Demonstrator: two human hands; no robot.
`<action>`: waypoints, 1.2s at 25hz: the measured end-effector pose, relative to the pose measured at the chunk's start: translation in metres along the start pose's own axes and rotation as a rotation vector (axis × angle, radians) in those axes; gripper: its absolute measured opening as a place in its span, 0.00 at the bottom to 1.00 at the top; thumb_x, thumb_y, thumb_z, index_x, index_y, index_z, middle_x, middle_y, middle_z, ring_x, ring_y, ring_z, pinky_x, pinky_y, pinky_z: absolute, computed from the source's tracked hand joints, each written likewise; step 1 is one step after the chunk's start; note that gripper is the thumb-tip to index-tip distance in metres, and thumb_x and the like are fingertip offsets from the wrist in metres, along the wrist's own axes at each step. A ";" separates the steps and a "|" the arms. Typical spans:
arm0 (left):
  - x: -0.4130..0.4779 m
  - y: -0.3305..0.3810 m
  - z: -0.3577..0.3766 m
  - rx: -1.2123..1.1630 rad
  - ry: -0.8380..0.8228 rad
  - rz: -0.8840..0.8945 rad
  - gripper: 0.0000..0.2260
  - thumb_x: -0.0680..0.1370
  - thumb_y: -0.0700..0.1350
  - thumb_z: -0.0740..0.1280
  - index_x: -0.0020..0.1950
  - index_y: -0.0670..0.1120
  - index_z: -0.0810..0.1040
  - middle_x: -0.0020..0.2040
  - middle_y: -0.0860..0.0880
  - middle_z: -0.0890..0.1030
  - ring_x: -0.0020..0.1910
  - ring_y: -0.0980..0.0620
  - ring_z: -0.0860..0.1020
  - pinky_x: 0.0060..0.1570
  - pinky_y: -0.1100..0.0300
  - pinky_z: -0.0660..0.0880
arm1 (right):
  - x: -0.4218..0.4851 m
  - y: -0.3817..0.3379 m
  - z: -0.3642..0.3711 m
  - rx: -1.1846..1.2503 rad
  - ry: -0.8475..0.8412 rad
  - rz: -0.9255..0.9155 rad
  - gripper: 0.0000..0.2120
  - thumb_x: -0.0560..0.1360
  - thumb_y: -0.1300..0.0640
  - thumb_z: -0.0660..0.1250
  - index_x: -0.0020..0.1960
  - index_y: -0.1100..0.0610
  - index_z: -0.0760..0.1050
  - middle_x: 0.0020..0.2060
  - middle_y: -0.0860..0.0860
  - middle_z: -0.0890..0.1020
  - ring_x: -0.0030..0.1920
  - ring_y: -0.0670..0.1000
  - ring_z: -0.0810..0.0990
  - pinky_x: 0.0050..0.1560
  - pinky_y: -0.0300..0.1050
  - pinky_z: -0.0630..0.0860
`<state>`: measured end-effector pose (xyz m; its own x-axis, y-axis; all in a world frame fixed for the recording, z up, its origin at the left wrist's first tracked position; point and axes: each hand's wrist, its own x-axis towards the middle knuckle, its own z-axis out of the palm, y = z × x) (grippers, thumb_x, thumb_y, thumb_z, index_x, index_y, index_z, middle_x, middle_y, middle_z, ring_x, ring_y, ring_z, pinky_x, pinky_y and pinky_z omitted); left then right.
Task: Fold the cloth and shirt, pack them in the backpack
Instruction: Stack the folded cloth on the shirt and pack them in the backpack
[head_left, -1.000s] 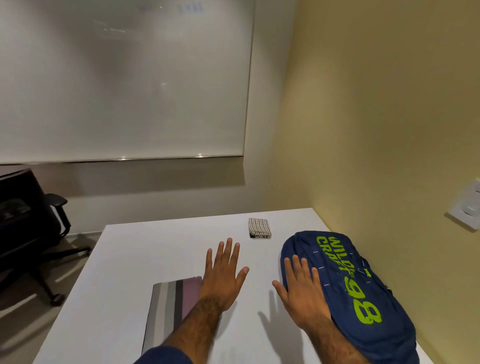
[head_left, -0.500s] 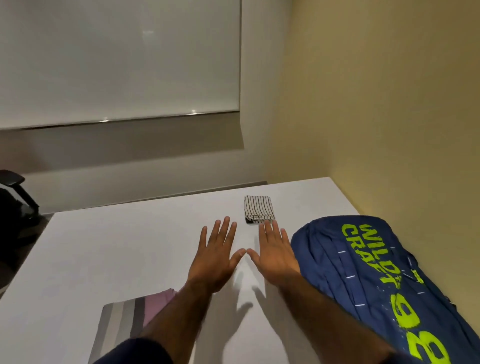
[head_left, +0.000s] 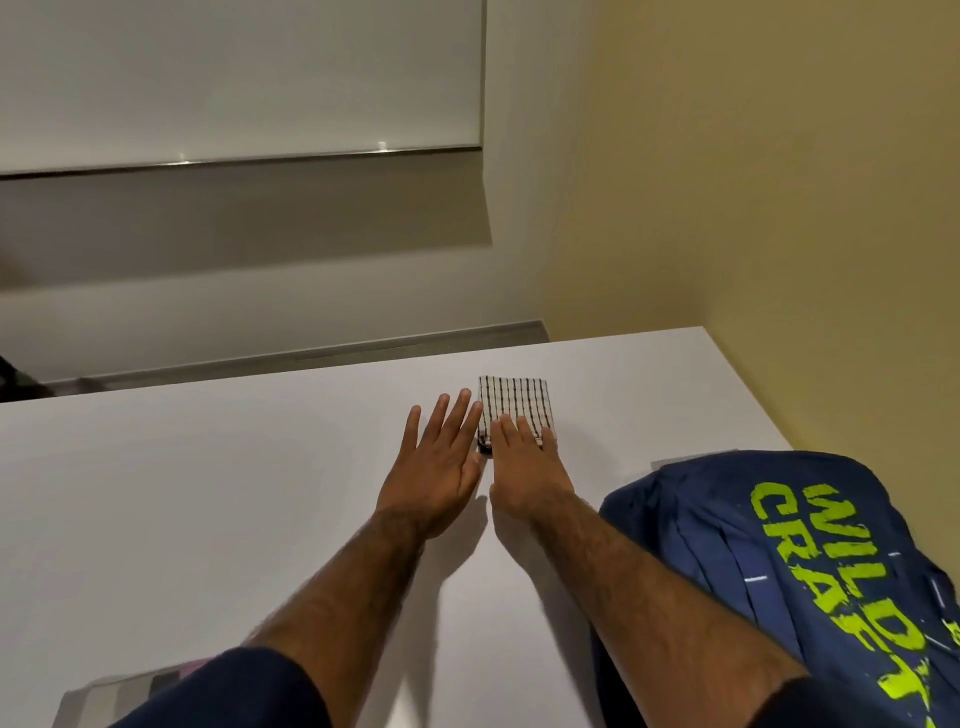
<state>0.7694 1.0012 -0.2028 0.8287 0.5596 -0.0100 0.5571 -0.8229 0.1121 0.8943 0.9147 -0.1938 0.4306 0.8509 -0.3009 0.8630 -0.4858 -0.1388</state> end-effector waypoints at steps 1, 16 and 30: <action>0.002 -0.001 0.003 -0.014 0.001 0.012 0.29 0.85 0.62 0.40 0.83 0.55 0.35 0.81 0.55 0.31 0.79 0.53 0.29 0.76 0.47 0.27 | -0.004 -0.003 0.002 0.020 0.019 -0.011 0.39 0.82 0.52 0.62 0.83 0.55 0.40 0.82 0.53 0.44 0.82 0.56 0.41 0.79 0.60 0.39; -0.048 0.026 0.031 -0.184 -0.182 -0.120 0.28 0.87 0.58 0.44 0.83 0.51 0.37 0.82 0.52 0.33 0.79 0.52 0.29 0.79 0.47 0.32 | 0.007 0.000 -0.027 0.164 0.053 0.283 0.19 0.78 0.51 0.67 0.66 0.57 0.71 0.63 0.55 0.78 0.64 0.57 0.72 0.63 0.53 0.70; -0.191 -0.025 -0.028 -0.312 0.124 -0.233 0.31 0.83 0.64 0.34 0.82 0.51 0.34 0.83 0.52 0.34 0.81 0.53 0.33 0.80 0.48 0.36 | -0.092 -0.119 -0.046 0.103 0.144 -0.153 0.01 0.78 0.56 0.64 0.50 0.53 0.72 0.47 0.50 0.82 0.46 0.55 0.82 0.52 0.53 0.80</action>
<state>0.5960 0.9179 -0.1763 0.6589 0.7507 0.0469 0.6699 -0.6141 0.4172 0.7637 0.9034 -0.1062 0.3368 0.9322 -0.1325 0.8925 -0.3609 -0.2704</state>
